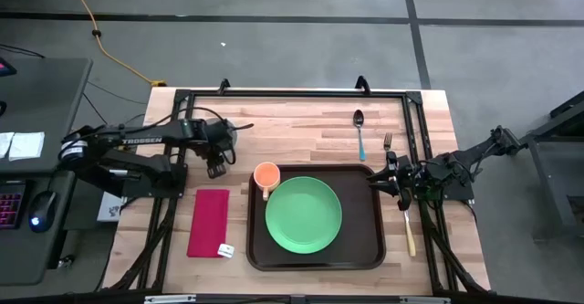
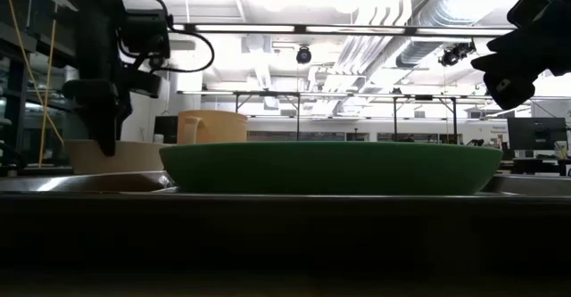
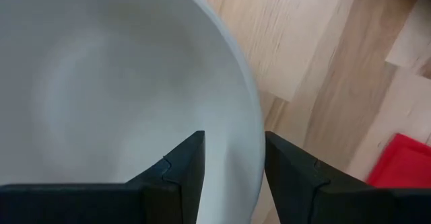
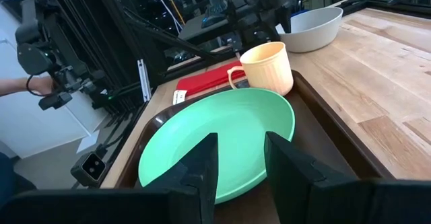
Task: Set up tray
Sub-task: Put the gray bowl on top of the green plate
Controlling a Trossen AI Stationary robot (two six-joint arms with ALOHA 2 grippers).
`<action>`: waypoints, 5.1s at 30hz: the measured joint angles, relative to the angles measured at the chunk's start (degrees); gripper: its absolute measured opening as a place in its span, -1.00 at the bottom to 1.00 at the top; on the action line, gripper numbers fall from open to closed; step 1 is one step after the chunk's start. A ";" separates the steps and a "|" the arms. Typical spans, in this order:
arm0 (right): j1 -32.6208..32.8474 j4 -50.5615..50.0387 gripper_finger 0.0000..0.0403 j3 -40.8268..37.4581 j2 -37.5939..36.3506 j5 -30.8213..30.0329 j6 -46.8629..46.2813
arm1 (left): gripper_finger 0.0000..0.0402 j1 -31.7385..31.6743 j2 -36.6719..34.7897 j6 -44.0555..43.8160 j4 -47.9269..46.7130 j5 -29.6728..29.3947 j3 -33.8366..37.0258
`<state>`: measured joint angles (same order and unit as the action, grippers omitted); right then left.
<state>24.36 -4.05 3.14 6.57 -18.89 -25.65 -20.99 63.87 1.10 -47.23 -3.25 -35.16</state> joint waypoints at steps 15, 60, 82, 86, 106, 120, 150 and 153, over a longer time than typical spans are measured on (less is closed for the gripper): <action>0.00 0.37 -0.51 -0.04 0.00 0.00 -1.33 | -0.26 0.00 1.51 0.18 1.19 0.11 -0.07; 0.00 0.06 -0.51 0.02 0.00 0.00 -0.94 | -0.92 0.22 1.67 3.41 -20.34 -2.61 -37.26; 0.00 0.06 -0.51 0.02 0.01 -0.12 -1.26 | -0.92 6.26 11.67 5.94 -25.32 -2.35 -48.34; 0.00 0.04 -0.51 0.02 0.02 -0.07 -1.33 | -0.92 8.63 14.41 6.31 -25.14 -2.43 -51.11; 0.00 0.02 -0.51 0.02 0.02 0.98 -0.96 | -0.92 21.67 28.12 6.63 -26.80 -5.20 -68.38; 0.00 0.00 -0.51 0.02 0.02 1.24 0.26 | -0.92 26.10 33.02 6.16 -26.23 -5.39 -72.10; 0.00 -0.38 -0.51 0.07 0.02 1.81 0.57 | -0.92 32.07 33.53 12.04 -21.70 -6.28 -72.11; 0.02 -0.46 -0.51 0.09 0.02 2.97 0.59 | -0.92 32.43 33.58 10.34 -19.53 -6.01 -72.11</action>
<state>24.38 -4.51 3.22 6.59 -15.92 -25.06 11.43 97.45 11.43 -66.76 -9.26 -107.26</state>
